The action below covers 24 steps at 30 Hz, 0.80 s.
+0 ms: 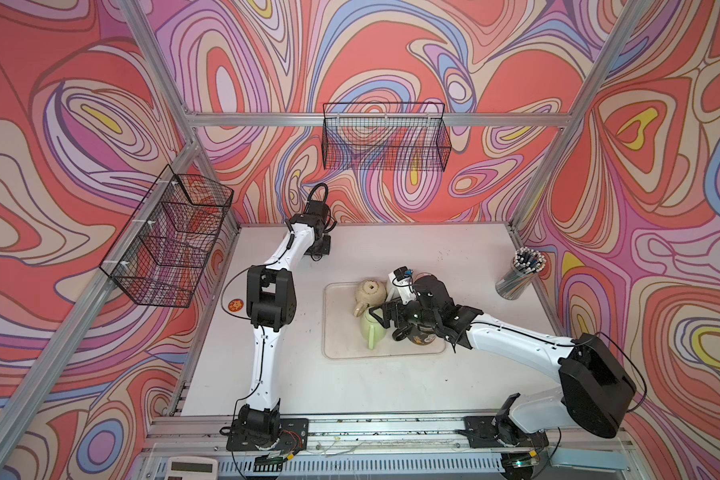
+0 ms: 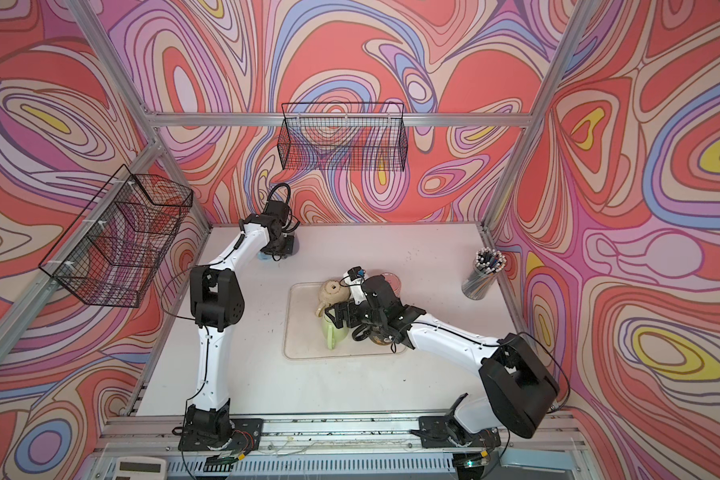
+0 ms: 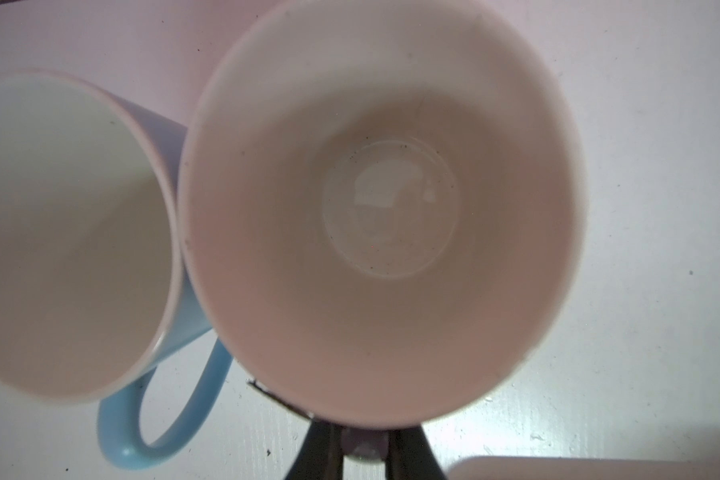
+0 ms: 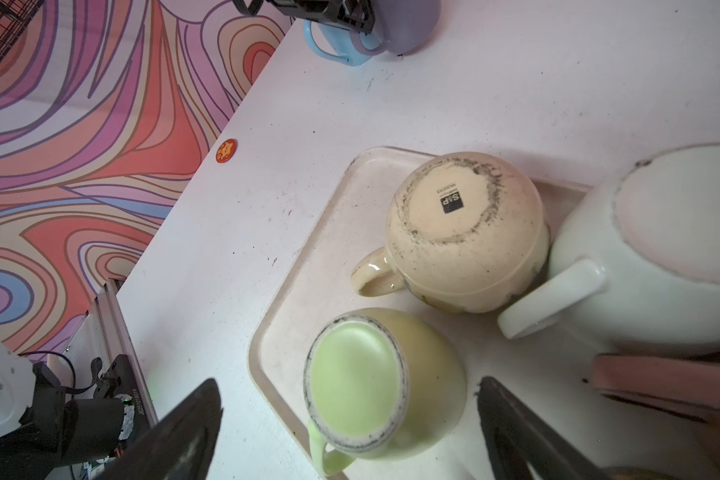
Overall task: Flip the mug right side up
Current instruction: 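Lower the lavender mug upright beside the light blue mug and open left gripper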
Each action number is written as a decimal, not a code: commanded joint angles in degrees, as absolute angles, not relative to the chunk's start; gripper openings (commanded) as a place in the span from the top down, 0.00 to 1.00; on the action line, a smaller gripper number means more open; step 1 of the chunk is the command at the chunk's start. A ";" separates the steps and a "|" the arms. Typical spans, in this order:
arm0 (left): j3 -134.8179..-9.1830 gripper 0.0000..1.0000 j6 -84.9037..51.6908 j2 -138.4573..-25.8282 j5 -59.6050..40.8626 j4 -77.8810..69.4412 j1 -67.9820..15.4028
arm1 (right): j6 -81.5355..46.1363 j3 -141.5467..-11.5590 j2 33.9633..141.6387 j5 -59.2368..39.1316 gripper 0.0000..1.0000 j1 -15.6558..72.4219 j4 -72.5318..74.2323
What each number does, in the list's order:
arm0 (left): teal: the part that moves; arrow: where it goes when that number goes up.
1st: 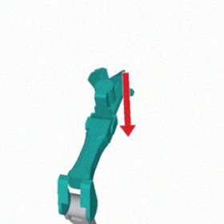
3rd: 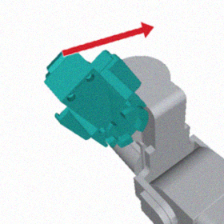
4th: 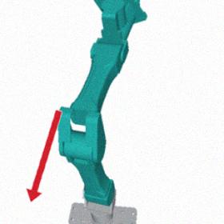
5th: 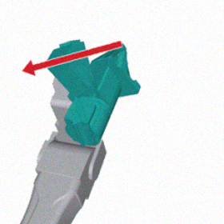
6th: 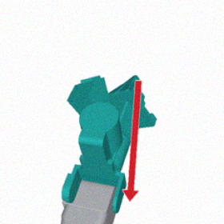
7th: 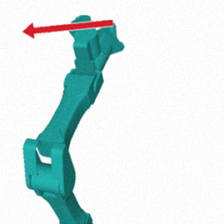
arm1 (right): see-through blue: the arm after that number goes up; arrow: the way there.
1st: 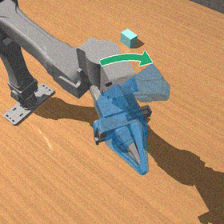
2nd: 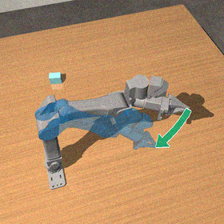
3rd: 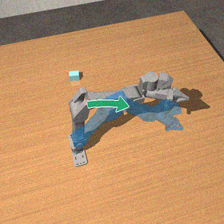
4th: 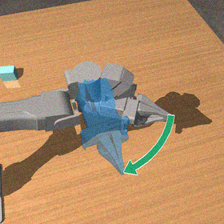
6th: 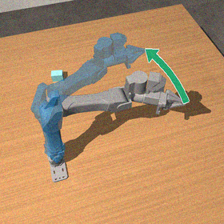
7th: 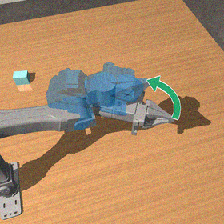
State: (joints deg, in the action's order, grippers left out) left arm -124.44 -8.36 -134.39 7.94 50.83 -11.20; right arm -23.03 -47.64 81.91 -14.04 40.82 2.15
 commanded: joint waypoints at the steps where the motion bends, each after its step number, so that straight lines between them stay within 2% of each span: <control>1: -126.93 1.00 -8.44 -135.34 10.24 50.26 -10.96 | -23.11 -48.69 82.37 -14.76 0.02 40.87 3.08; 12: -126.89 1.00 -7.84 -136.58 13.00 50.17 -11.84 | -23.03 -48.36 81.79 -14.84 0.02 40.87 3.07; 14: -126.91 0.95 -7.74 -136.67 13.38 50.01 -12.11 | -22.94 -48.35 81.74 -14.78 0.02 40.87 3.03; 18: -126.90 0.76 -7.79 -136.76 13.52 49.92 -12.52 | -22.85 -48.36 81.56 -14.81 0.02 40.83 2.82; 24: -126.89 0.60 -7.82 -135.97 13.86 50.46 -13.17 | -22.37 -48.48 80.99 -14.42 0.02 40.87 2.14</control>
